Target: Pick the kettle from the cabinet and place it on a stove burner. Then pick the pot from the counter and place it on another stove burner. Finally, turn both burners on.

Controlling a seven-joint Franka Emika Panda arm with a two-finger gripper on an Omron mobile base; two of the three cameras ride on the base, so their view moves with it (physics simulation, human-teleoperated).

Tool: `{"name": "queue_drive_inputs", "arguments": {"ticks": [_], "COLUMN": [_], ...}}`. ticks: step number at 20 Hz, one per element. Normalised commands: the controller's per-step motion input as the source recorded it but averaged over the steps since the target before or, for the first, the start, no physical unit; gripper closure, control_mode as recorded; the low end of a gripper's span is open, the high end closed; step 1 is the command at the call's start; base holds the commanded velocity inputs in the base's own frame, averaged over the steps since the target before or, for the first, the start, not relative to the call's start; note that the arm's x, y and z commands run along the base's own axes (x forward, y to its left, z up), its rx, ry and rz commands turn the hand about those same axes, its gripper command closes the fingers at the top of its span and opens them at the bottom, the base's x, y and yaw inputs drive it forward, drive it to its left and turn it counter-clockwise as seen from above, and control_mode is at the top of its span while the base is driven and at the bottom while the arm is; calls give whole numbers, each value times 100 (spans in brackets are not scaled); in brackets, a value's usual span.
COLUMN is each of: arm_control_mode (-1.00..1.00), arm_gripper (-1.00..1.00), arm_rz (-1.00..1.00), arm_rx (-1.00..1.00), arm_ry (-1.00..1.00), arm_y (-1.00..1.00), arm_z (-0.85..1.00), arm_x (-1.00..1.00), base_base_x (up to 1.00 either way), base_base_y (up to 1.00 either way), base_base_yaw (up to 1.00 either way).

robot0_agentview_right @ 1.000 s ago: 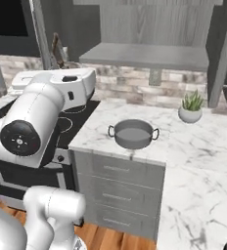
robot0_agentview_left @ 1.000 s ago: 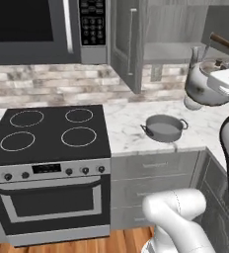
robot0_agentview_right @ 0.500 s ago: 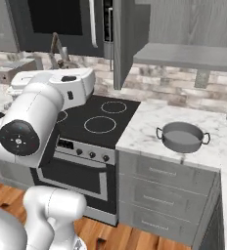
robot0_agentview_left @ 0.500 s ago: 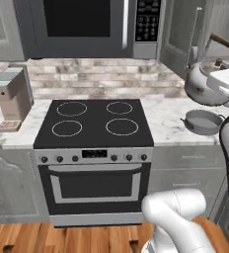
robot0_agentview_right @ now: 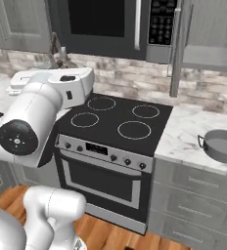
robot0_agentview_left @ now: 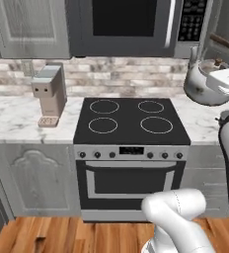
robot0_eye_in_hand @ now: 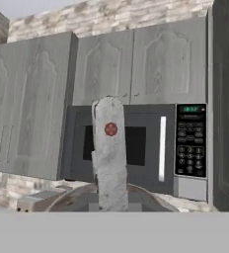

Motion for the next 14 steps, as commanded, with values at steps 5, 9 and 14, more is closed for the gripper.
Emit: {"name": "queue_drive_inputs", "arguments": {"ticks": [5, 9, 14], "arm_control_mode": [100, 100, 100], "arm_gripper": [100, 100, 100], "arm_rz": [0, 0, 0], "arm_rx": [0, 0, 0], "arm_ry": [0, 0, 0], "arm_y": [0, 0, 0], "arm_z": [0, 0, 0], "arm_x": [0, 0, 0], "base_base_x": [62, 52, 41], "base_base_y": [43, 40, 43], "base_base_yaw": [0, 0, 0]}}
